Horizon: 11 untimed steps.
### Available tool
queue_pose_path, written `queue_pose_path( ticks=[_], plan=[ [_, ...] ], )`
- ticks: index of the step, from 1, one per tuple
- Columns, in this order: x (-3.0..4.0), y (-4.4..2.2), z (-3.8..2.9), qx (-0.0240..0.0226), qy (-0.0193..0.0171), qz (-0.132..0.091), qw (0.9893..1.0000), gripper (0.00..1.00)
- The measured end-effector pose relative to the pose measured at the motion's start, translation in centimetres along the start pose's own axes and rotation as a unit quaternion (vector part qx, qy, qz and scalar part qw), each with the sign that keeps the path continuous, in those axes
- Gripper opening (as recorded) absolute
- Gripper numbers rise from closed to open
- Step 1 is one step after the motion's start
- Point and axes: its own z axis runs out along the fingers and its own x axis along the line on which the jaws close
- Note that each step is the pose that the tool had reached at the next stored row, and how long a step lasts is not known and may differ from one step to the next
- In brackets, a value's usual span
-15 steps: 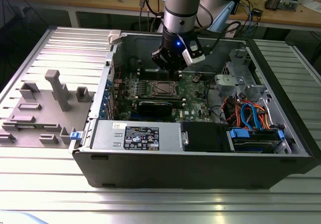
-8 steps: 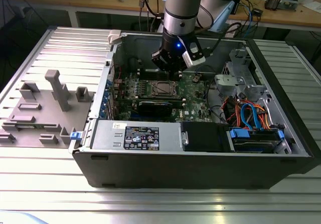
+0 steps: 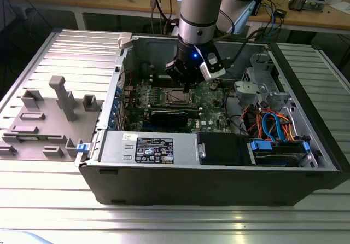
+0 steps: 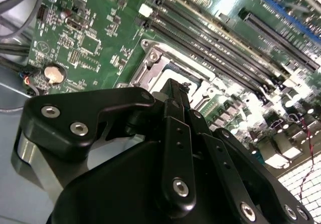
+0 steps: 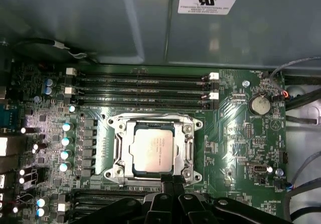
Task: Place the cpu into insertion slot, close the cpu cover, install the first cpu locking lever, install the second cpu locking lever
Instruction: 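Install the second cpu locking lever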
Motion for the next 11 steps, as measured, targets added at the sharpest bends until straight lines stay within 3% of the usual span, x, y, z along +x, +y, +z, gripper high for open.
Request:
queue_pose_path(
  ticks=[11],
  plan=[
    [0.01, -0.12, 0.05, 0.0, 0.0, 0.0, 1.0, 0.11]
  ],
)
